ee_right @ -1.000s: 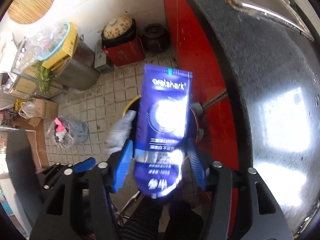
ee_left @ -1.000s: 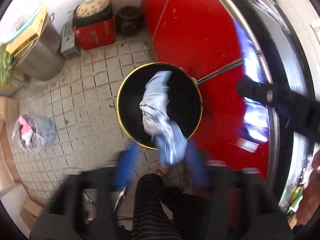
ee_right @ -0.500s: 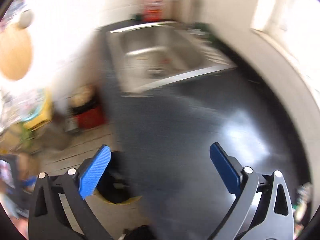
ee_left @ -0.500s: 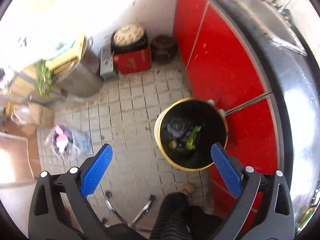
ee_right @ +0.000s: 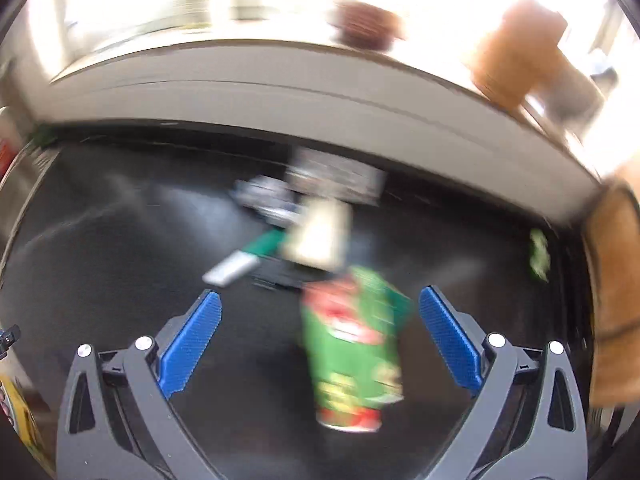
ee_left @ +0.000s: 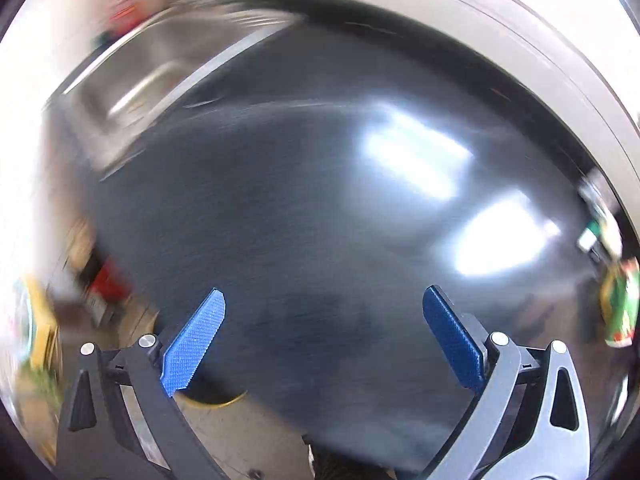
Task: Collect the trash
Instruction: 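Swing both open tools back to the countertop toward the marker and toy car, then close the left tool on the green marker while the right tool grasps the green toy car shell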
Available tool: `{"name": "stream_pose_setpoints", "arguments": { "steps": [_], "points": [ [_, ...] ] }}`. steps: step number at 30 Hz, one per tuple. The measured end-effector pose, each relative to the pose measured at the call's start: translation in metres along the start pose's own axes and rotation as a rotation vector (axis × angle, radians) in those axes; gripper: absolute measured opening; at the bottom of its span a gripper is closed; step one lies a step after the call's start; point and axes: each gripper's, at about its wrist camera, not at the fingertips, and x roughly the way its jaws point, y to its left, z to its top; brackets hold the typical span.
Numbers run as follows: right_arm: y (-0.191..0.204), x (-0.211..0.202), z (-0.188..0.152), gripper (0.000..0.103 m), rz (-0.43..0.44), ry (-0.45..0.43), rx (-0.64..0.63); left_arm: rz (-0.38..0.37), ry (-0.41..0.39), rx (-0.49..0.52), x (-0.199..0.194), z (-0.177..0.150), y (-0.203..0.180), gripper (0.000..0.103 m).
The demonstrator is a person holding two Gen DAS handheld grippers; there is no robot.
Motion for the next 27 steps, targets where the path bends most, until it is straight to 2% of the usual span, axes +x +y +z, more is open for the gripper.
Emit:
{"name": "stream_pose_setpoints", "arguments": {
  "steps": [3,5,8,12,16,27],
  "points": [
    [-0.09,0.011,-0.031,0.096,-0.065,0.067,0.147,-0.069,0.021,0.13,0.01,0.01,-0.08,0.096],
    [-0.141,0.024,-0.054,0.096,-0.099,0.127,0.236,-0.093,0.033,0.189,0.014,0.009,-0.118,0.096],
    [-0.196,0.043,-0.084,0.096,-0.149,0.204,0.318,-0.125,0.069,0.275,0.026,0.003,-0.171,0.096],
    [-0.234,0.067,-0.111,0.096,-0.178,0.273,0.355,-0.109,0.083,0.377,0.036,-0.003,-0.23,0.096],
    [-0.254,0.085,-0.117,0.096,-0.16,0.299,0.372,-0.092,0.091,0.428,0.045,-0.002,-0.262,0.096],
    [-0.296,0.148,-0.067,0.096,-0.072,0.341,0.431,-0.029,0.126,0.514,0.08,0.025,-0.32,0.096]
  ]
}}
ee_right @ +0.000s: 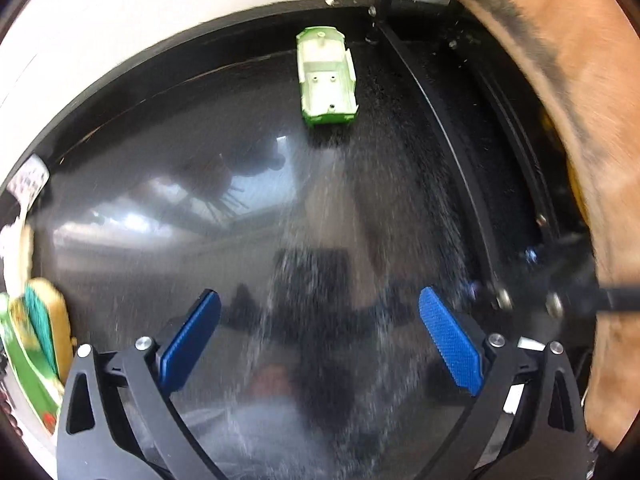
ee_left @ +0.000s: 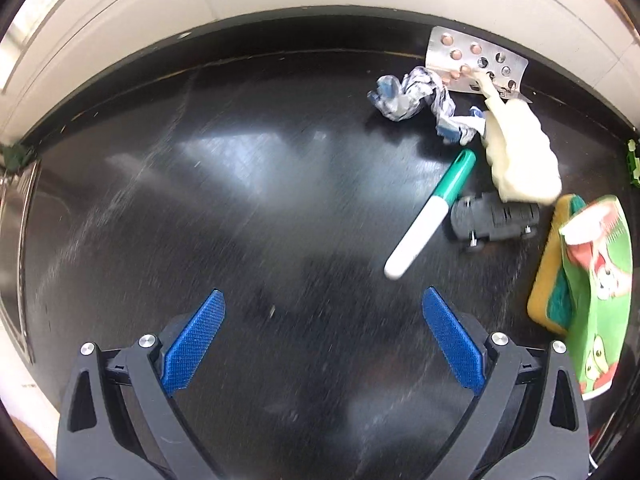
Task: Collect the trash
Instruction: 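Close the left tool on the green marker while the right tool grasps the green toy car shell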
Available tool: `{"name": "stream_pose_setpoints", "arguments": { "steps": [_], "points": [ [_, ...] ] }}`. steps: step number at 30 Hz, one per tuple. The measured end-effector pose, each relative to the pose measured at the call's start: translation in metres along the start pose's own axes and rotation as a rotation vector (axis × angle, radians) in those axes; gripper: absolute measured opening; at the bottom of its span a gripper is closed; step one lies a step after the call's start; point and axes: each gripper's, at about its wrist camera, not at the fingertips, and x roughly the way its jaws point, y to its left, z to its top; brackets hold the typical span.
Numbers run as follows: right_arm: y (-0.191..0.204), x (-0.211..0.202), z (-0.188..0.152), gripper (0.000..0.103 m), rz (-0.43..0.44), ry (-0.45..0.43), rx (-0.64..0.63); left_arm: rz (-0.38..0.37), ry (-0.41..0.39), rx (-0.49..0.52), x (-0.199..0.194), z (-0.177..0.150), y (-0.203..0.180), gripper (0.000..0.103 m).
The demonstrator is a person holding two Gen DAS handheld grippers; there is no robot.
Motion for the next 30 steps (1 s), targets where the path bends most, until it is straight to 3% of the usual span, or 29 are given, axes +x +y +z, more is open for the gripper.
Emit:
{"name": "stream_pose_setpoints", "arguments": {
  "steps": [7,12,18,30],
  "points": [
    [0.013,0.027,0.044,0.096,0.013,0.013,-0.032,0.013,0.046,0.042,0.026,0.027,-0.011,0.096],
    [0.009,0.035,0.077,0.098,0.023,-0.022,0.033,0.013,0.007,0.127,0.03,0.042,-0.023,0.097],
    [0.011,0.043,0.115,0.098,0.028,-0.075,0.017,-0.069,0.047,0.081,0.043,0.075,-0.029,0.098],
    [0.02,0.036,0.127,0.098,0.057,-0.131,-0.067,-0.069,0.07,0.114,0.05,0.103,-0.03,0.098]
  ]
}}
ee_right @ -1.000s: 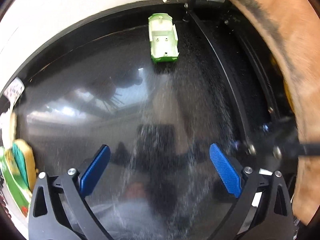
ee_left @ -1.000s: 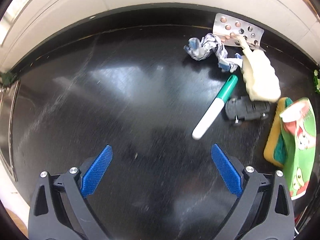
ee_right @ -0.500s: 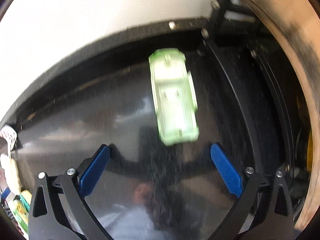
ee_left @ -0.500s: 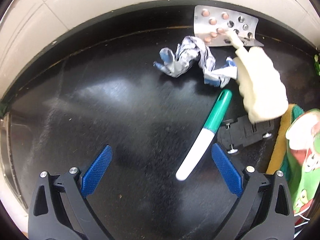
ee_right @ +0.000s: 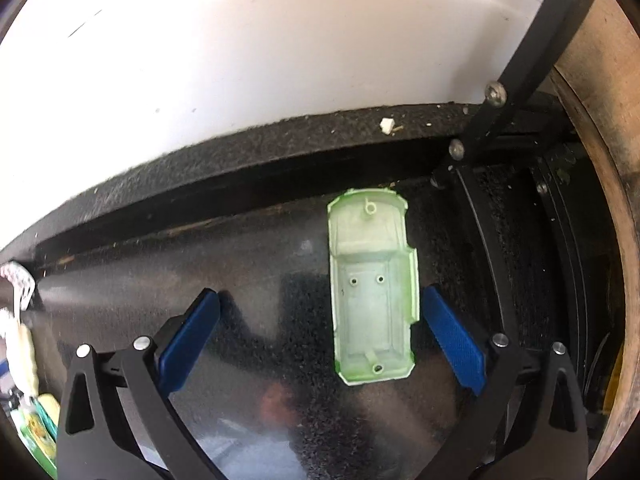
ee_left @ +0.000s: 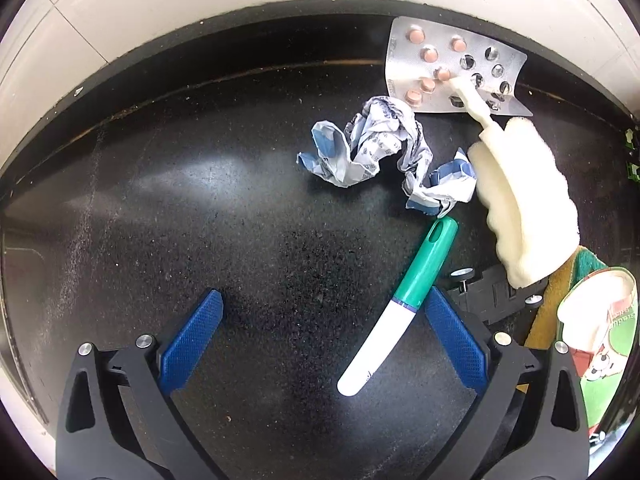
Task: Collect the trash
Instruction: 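Close the left tool on the green marker while the right tool grasps the green toy car shell, then lift the marker and toy car shell and carry both over the bin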
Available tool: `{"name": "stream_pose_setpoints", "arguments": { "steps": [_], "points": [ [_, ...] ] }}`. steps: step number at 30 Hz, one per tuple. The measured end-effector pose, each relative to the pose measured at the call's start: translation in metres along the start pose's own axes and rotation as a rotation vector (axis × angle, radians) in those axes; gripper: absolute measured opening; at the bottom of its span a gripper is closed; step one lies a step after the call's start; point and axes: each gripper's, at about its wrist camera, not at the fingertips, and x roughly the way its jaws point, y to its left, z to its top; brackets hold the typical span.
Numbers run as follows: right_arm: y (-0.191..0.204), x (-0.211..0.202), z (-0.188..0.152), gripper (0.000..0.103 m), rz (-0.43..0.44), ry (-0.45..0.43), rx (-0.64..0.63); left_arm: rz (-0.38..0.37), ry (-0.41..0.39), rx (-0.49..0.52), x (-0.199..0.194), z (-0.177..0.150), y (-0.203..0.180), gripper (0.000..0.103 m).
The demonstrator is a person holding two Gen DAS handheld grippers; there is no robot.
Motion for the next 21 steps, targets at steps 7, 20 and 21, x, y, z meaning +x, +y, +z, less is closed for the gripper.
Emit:
{"name": "stream_pose_setpoints", "arguments": {
  "steps": [7,20,21],
  "points": [
    [0.019,-0.017,-0.02,0.034,0.065,-0.025,-0.037,-0.011,-0.037,-0.016,-0.017,-0.01,-0.002,0.012],
    [0.061,-0.099,-0.068,0.034,0.182,-0.121,-0.045,-0.044,-0.134,-0.158,-0.063,-0.068,0.04,0.012],
    [0.067,-0.106,-0.074,0.034,0.195,-0.131,-0.041,-0.047,-0.14,-0.175,-0.066,-0.073,0.045,0.012]
  ]
}}
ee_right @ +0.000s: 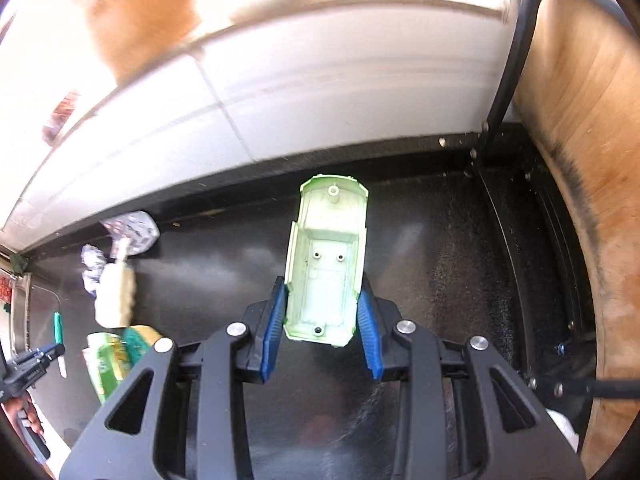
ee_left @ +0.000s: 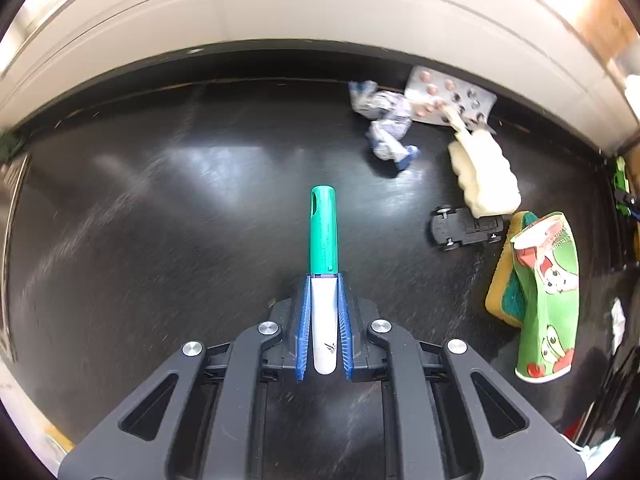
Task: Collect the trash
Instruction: 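Lift the marker and toy car shell and carry both over the bin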
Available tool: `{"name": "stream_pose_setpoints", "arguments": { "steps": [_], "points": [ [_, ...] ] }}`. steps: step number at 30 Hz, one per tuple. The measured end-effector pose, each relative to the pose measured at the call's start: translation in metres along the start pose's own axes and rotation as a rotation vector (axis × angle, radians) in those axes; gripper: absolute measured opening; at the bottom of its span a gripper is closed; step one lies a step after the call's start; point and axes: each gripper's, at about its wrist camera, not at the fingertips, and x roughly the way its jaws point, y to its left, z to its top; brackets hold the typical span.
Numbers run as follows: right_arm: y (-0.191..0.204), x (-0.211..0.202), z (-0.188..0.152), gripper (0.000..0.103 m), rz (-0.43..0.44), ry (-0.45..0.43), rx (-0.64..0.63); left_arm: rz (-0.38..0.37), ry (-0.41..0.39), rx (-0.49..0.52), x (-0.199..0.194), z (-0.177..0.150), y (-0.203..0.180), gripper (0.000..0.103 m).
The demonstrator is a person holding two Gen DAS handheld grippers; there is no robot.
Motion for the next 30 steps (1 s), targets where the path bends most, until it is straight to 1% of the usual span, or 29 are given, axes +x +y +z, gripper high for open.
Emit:
{"name": "stream_pose_setpoints", "arguments": {
  "steps": [2,4,6,7,8,10,11,12,13,17,20,23,24,27,30],
  "points": [
    [0.013,-0.009,-0.006,0.034,0.018,-0.002,0.002,0.007,-0.017,-0.03,-0.01,-0.013,0.013,0.012],
    [0.017,-0.018,-0.005,0.034,0.025,-0.003,-0.006,0.011,-0.029,-0.063,-0.02,-0.031,0.031,0.012],
    [0.027,-0.018,-0.009,0.035,0.029,0.001,-0.019,0.014,-0.03,-0.102,-0.026,-0.048,0.049,0.012],
    [0.033,-0.018,-0.012,0.035,0.029,0.007,-0.025,0.013,-0.03,-0.113,-0.027,-0.053,0.052,0.012],
    [0.033,-0.025,-0.015,0.035,0.032,0.009,-0.029,0.016,-0.03,-0.13,-0.031,-0.062,0.06,0.012],
    [0.044,-0.028,-0.022,0.035,0.047,0.016,-0.038,0.025,-0.033,-0.153,-0.036,-0.077,0.071,0.012],
    [0.056,-0.027,-0.025,0.035,0.061,0.023,-0.045,0.028,-0.033,-0.167,-0.039,-0.085,0.079,0.012],
    [0.057,-0.034,-0.024,0.035,0.069,0.025,-0.052,0.033,-0.036,-0.18,-0.042,-0.092,0.087,0.012],
    [0.067,-0.036,-0.026,0.035,0.074,0.027,-0.066,0.039,-0.038,-0.192,-0.046,-0.098,0.096,0.012],
    [0.124,-0.037,-0.035,0.035,0.126,0.037,-0.164,0.066,-0.048,-0.25,-0.06,-0.127,0.129,0.012],
    [0.171,-0.041,-0.047,0.035,0.149,0.034,-0.263,0.081,-0.057,-0.306,-0.076,-0.152,0.158,0.012],
    [0.211,-0.043,-0.058,0.035,0.172,0.043,-0.33,0.095,-0.066,-0.354,-0.087,-0.175,0.183,0.012],
    [0.23,-0.042,-0.063,0.035,0.18,0.052,-0.353,0.106,-0.068,-0.369,-0.091,-0.183,0.19,0.012],
    [0.268,-0.04,-0.075,0.035,0.214,0.082,-0.386,0.135,-0.073,-0.426,-0.103,-0.209,0.217,0.012],
    [0.314,-0.037,-0.092,0.035,0.246,0.107,-0.455,0.156,-0.084,-0.482,-0.116,-0.236,0.241,0.012]
  ]
}}
